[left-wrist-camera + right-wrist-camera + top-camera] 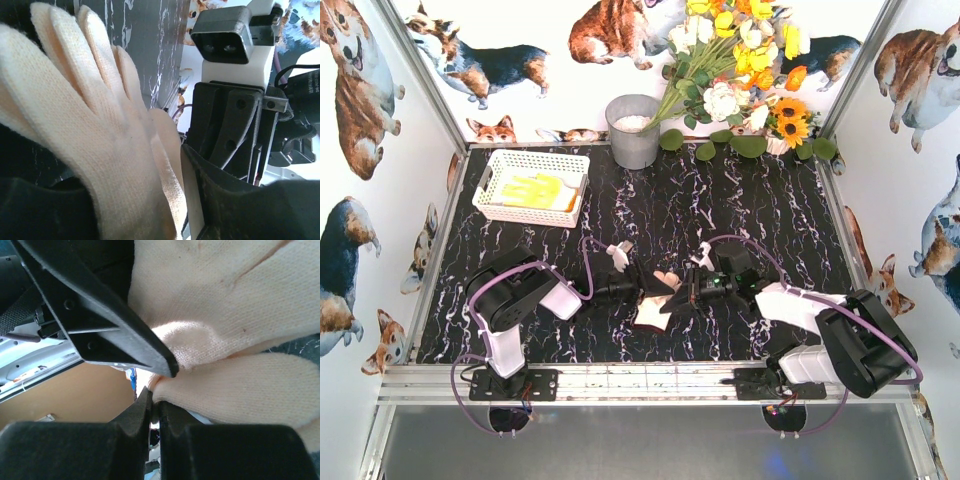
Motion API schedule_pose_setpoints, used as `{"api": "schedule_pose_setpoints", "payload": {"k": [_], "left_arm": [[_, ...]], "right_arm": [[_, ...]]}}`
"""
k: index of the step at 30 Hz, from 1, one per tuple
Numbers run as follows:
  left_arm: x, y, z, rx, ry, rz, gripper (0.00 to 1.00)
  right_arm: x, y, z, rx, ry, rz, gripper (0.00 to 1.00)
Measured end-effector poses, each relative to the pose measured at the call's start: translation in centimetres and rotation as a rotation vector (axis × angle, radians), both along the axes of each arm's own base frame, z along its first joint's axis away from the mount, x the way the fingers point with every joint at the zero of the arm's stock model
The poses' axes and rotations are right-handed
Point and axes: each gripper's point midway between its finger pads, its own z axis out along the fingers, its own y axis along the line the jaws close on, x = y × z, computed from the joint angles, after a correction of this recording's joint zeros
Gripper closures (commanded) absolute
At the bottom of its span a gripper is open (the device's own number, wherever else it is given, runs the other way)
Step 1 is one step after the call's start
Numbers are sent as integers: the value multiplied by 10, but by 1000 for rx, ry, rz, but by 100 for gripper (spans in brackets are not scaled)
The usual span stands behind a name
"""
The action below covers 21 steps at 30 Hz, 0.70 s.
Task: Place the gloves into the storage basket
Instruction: Pick up the glove from the center of the board.
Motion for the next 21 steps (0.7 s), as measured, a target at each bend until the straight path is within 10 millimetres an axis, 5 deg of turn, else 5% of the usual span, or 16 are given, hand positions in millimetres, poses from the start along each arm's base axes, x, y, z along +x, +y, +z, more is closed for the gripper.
{"api": "schedule_pose_setpoints", "payload": {"k": [5, 14, 19, 21], "left_arm": [[2, 0, 2, -6, -5, 5, 71], [6, 1, 8, -27, -17, 12, 100], [9, 3, 20, -45, -43, 22, 100], [12, 4, 27, -52, -62, 33, 100]], "right_arm": [[-2, 0, 2, -3, -20, 33, 100], [-10, -6, -5, -45, -29, 77, 100], [-7, -6, -4, -59, -44, 81, 100], [-4, -5, -3, -66, -57, 77, 86]]}}
